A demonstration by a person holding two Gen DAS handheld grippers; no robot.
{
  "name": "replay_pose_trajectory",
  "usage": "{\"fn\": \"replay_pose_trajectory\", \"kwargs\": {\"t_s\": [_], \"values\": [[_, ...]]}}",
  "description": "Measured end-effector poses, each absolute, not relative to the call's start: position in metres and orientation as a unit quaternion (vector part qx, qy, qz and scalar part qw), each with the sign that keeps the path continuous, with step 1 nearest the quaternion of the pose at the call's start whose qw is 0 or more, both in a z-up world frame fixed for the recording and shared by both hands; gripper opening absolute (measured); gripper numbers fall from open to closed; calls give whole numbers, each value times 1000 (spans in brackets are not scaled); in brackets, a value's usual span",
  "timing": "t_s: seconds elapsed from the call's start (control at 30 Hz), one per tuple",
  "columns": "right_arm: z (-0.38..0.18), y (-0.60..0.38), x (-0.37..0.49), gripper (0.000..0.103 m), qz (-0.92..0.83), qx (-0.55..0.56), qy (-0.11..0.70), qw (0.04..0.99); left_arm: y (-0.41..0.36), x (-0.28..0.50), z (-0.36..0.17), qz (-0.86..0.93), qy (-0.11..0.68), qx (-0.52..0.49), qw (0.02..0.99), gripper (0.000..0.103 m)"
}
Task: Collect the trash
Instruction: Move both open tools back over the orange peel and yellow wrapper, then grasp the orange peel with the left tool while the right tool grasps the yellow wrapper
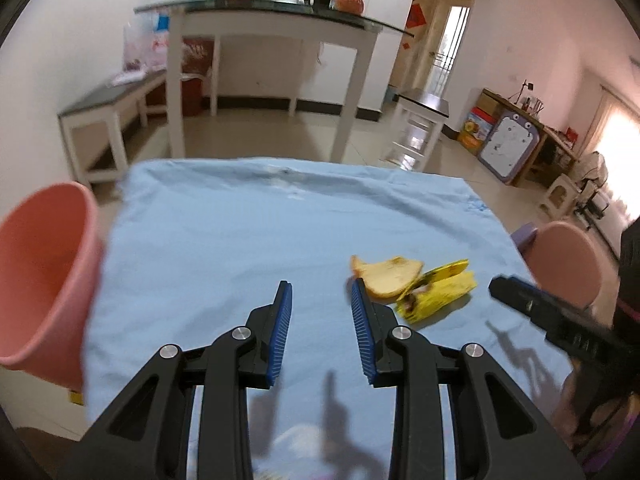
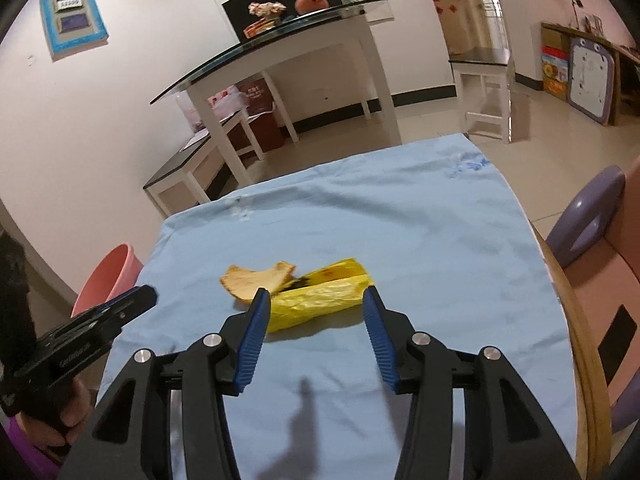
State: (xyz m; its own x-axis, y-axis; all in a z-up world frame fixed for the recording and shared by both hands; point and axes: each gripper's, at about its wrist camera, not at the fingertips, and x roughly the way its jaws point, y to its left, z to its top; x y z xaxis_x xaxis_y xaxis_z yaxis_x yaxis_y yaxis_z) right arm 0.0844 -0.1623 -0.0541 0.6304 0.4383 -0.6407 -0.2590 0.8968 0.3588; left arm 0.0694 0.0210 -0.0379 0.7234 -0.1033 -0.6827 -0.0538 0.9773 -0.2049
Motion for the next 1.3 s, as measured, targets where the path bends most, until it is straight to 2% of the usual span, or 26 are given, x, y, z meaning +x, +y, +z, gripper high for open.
{"fn": "replay_pose_trajectory", "kwargs": {"t_s": [0.4,0.63,0.77,1.1,1.3], "values": [[-61,-174,93,48,209,149,402,879,4,128,-68,-17,418,-149,896,31],[-54,-182,104,52,207,145,397,882,2,133,-76,-8,413,-153,898,30],[-50,-181,116,54,210,145,400,880,4,132,-77,-9,413,-159,897,7],[-55,-160,152,61,234,119,427,865,19,114,-61,1,397,-162,903,4],[-77,-147,164,61,242,120,475,837,41,92,-54,31,385,-156,909,4]]}}
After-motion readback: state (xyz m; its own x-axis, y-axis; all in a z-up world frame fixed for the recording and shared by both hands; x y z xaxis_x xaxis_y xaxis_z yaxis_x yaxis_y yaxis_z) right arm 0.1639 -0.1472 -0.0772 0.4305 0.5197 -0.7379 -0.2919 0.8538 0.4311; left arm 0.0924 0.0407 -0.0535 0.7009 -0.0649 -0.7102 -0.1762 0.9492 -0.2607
